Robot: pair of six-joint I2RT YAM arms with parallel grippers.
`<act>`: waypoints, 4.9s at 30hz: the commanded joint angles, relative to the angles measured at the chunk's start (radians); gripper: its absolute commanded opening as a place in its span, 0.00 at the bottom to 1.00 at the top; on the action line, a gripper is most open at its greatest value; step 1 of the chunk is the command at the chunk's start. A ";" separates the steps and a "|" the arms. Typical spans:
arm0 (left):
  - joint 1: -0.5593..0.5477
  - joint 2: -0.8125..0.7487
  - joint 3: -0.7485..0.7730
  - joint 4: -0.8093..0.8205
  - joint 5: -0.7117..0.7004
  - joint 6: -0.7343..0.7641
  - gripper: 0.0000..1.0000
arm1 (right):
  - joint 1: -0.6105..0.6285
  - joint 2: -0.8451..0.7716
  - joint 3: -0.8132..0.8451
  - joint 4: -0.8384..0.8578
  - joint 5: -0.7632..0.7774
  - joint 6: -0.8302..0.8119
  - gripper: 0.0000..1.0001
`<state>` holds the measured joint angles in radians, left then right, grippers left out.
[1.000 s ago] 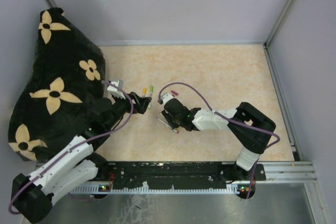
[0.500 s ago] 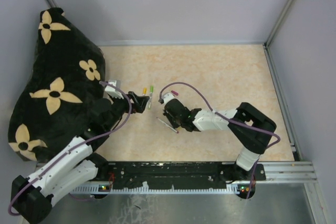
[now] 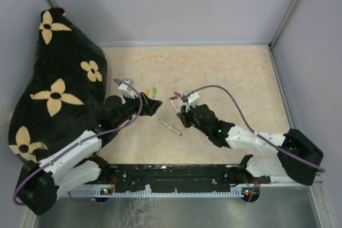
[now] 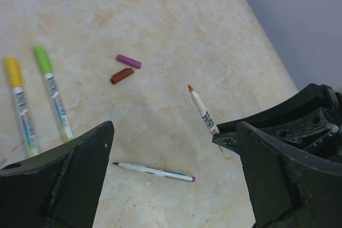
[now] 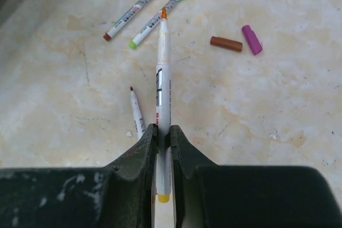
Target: Insert the pens into the pen caps
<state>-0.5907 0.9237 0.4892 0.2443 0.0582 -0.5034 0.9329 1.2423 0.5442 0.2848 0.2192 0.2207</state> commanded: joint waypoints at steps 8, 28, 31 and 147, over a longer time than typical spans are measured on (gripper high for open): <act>-0.108 0.236 0.052 0.354 0.178 -0.080 0.96 | -0.003 -0.208 -0.100 0.220 -0.049 0.026 0.00; -0.166 0.390 0.074 0.566 0.169 -0.151 0.43 | -0.003 -0.308 -0.167 0.241 -0.087 0.005 0.00; -0.171 0.407 0.081 0.580 0.185 -0.154 0.35 | -0.003 -0.308 -0.165 0.242 -0.088 0.005 0.00; -0.116 1.030 0.698 -0.188 -0.056 0.407 0.95 | -0.120 -0.614 -0.220 -0.019 -0.016 0.016 0.00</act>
<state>-0.7052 1.9392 1.1667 0.0734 -0.0170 -0.0998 0.8196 0.6312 0.3012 0.2169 0.2008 0.2535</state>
